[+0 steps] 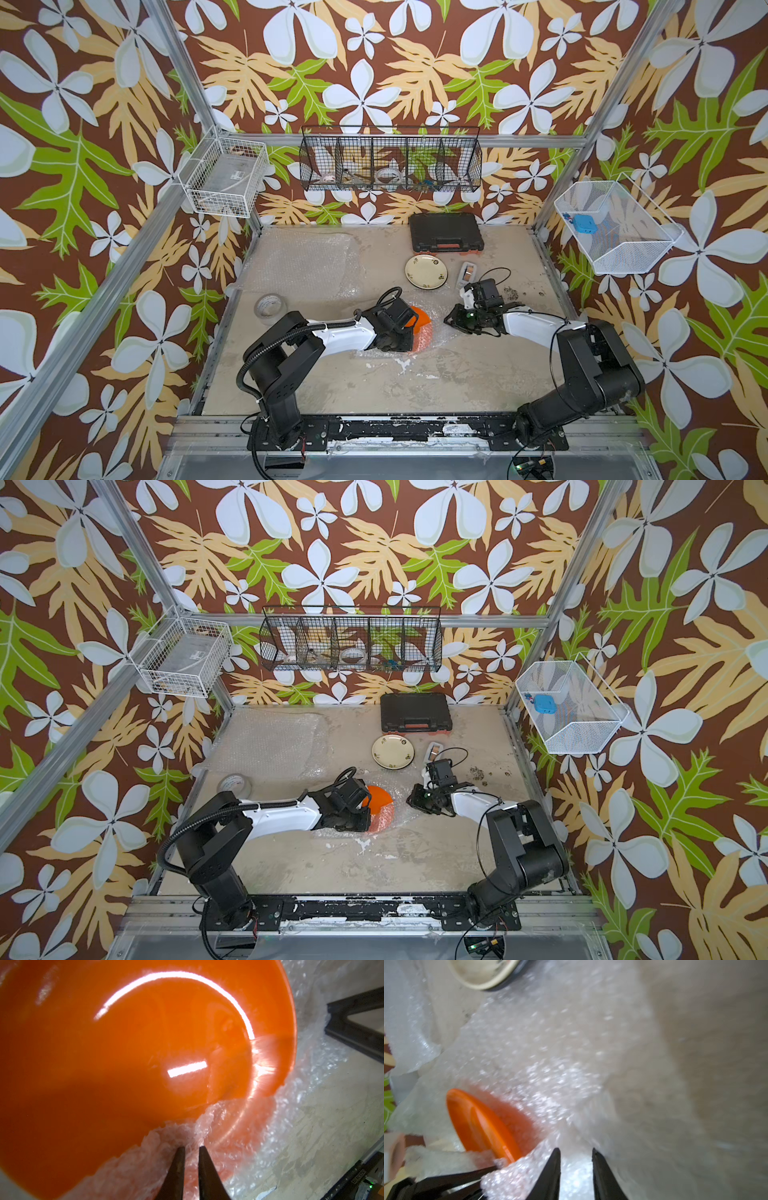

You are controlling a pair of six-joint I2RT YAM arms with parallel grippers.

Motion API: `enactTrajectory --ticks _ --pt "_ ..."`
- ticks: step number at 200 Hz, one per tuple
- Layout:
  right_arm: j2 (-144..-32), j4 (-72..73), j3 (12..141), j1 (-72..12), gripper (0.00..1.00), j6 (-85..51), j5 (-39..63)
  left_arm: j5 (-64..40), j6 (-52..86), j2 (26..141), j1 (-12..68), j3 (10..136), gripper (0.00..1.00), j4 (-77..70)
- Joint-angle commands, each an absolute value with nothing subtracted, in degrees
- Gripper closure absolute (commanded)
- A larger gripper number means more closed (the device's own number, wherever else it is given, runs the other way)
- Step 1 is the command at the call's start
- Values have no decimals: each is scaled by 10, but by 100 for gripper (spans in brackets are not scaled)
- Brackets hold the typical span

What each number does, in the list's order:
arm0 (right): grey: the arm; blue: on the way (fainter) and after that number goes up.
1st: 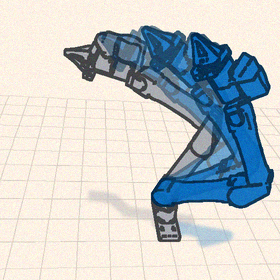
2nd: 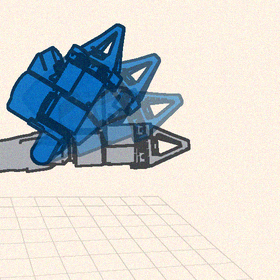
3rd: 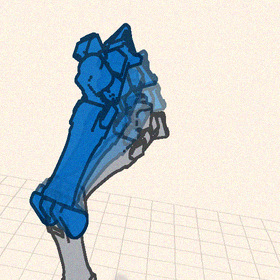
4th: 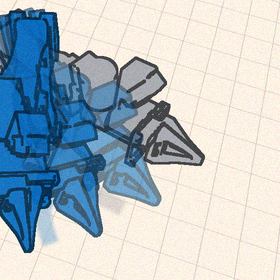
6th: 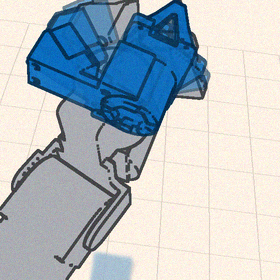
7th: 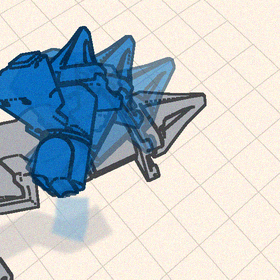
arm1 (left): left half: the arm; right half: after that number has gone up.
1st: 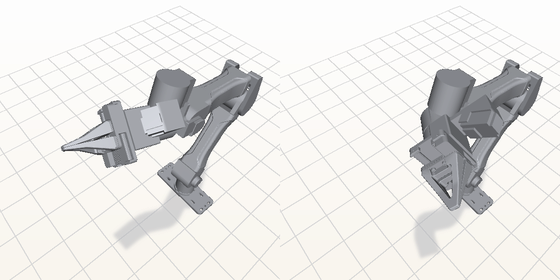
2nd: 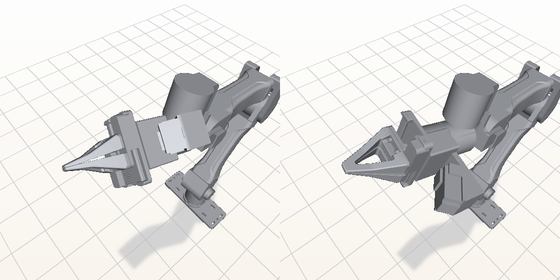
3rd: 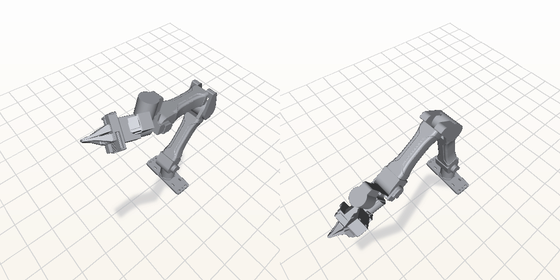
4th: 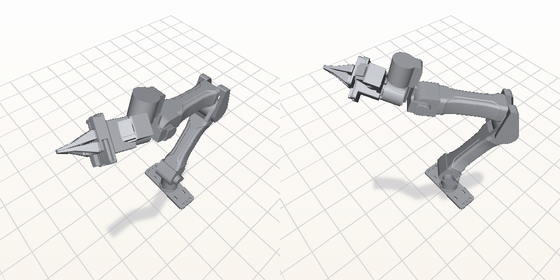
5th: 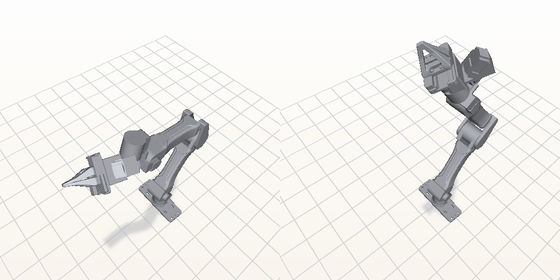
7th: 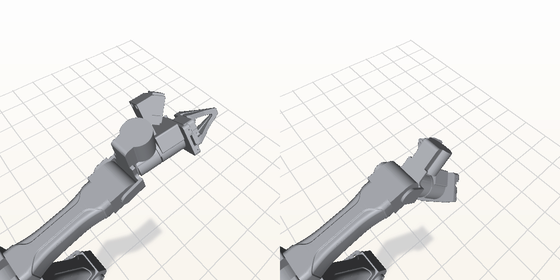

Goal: Wrap dinner plates in bubble wrap
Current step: Wrap the plate in the bubble wrap.

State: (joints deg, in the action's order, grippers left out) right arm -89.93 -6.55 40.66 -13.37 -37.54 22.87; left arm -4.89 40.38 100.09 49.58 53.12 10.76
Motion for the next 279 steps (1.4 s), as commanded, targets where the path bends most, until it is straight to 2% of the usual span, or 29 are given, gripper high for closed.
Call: enactTrajectory --ticks 1,37,50,68,92,138,146,165,198,231,243,279 --pt "-895 -49 384 -82 69 -384 221 -22 404 1003 492 510 82 217" --pt "-825 -93 363 -10 66 -348 224 -19 404 998 490 500 82 216" --pt "-789 -114 360 -7 59 -335 232 -22 402 1001 490 503 82 216" --pt "-753 -126 346 -7 44 -322 294 -22 399 1004 491 509 82 218" --pt "-738 -128 317 -6 33 -322 326 -23 396 1005 490 512 82 220" --pt "-813 -19 303 -3 35 -343 357 -34 391 1008 490 507 82 210" --pt "-826 10 297 0 37 -351 369 -37 390 1006 488 505 82 207" --pt "-843 25 298 4 50 -352 375 -46 387 1001 484 501 82 198" --pt "-796 12 296 4 78 -351 350 -73 385 996 478 494 82 180" --pt "-744 -15 301 4 96 -357 361 -85 383 995 475 489 83 171" --pt "-724 -28 306 3 100 -362 370 -90 382 992 474 485 83 165" --pt "-676 -68 335 -58 100 -390 375 -119 384 988 464 476 83 141"
